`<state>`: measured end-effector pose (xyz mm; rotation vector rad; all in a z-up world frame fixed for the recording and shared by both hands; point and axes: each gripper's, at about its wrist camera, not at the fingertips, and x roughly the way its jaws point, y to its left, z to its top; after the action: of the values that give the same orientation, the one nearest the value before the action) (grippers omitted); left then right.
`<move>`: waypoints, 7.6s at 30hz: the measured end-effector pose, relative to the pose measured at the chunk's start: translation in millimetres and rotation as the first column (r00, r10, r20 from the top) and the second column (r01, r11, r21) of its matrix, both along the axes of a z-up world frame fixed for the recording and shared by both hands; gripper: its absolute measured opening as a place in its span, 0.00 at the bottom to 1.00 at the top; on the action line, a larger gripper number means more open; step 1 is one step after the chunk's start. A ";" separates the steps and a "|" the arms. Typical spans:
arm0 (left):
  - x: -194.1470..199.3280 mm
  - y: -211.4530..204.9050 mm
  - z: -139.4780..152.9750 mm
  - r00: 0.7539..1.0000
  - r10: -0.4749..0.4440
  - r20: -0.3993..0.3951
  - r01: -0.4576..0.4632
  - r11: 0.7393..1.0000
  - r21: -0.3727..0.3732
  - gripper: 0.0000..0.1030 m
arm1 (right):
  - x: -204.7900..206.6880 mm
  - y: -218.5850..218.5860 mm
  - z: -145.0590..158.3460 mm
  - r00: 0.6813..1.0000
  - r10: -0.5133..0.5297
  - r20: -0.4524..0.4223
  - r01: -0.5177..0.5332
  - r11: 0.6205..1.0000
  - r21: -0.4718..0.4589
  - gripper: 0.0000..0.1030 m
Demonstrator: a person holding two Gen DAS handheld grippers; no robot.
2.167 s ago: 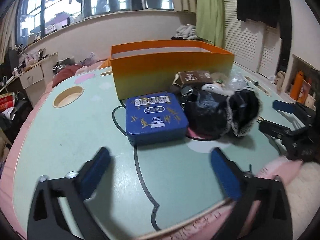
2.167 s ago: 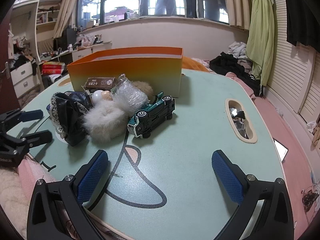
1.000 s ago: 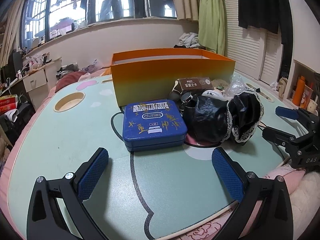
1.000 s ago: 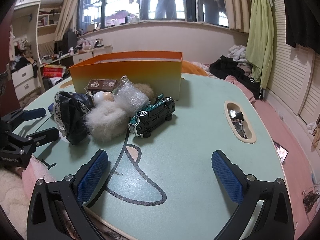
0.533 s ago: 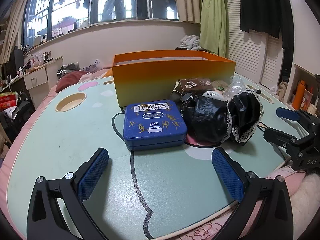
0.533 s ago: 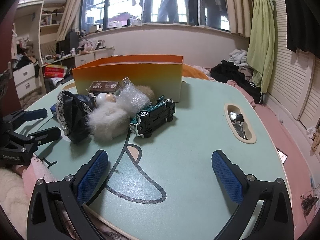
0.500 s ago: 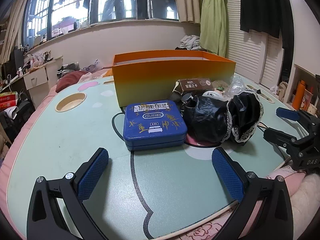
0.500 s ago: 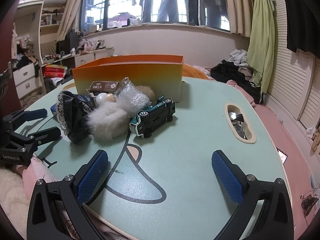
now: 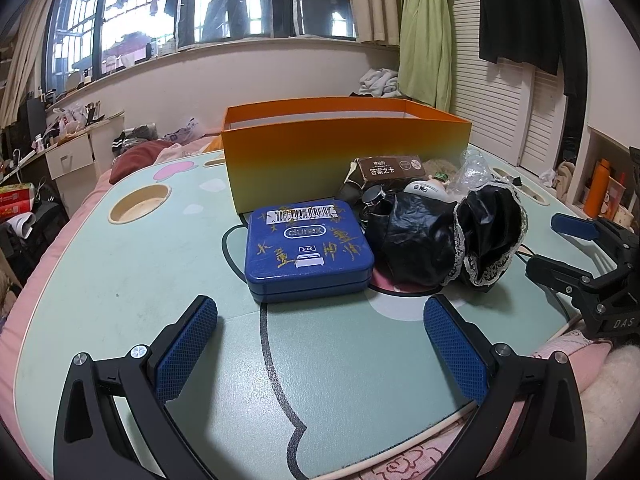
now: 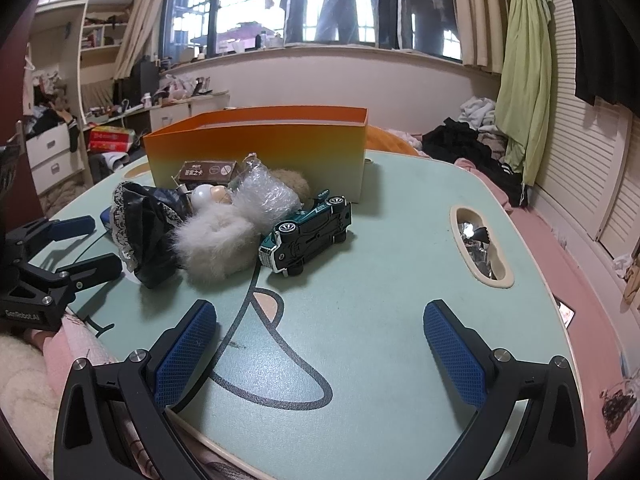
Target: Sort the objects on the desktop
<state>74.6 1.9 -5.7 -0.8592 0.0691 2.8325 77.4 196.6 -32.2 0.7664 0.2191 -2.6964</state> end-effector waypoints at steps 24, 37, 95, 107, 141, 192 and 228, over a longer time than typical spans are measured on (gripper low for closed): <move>0.8 0.3 -0.1 1.000 0.000 0.000 0.000 1.000 0.000 1.00 | -0.7 0.5 0.5 1.000 0.001 0.000 -0.001 1.000 -0.001 1.00; -4.7 -1.9 2.5 0.999 -0.005 0.045 0.005 1.000 -0.004 1.00 | -1.0 -0.1 1.6 1.000 0.001 0.001 -0.001 1.000 0.000 1.00; -69.6 -96.3 72.5 0.979 0.107 0.172 -0.121 0.990 0.072 0.87 | -249.5 -147.7 60.6 0.543 0.155 0.826 -0.078 0.988 -0.135 0.80; -60.6 -75.8 73.5 0.988 0.073 0.139 -0.075 0.997 0.008 0.87 | -239.4 -169.7 54.1 0.632 -0.022 0.774 -0.111 0.987 0.119 0.76; -98.9 -56.3 59.9 0.977 0.074 0.200 -0.078 0.997 0.012 0.87 | -151.7 43.7 128.1 0.774 0.297 0.560 0.014 0.875 -0.483 0.50; -21.4 -23.9 -3.8 0.997 0.073 0.019 -0.073 0.997 -0.008 1.00 | -10.6 11.3 18.5 0.995 -0.079 0.061 0.079 0.997 -0.002 1.00; -61.3 -38.1 21.9 0.975 0.050 0.216 -0.050 0.999 -0.006 0.64 | -8.6 13.2 21.6 0.996 -0.052 0.068 0.053 0.999 -0.011 1.00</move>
<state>13.2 -36.2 16.2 -1.1786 0.0195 2.7645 68.7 209.8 -10.6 0.8693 0.1683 -2.7128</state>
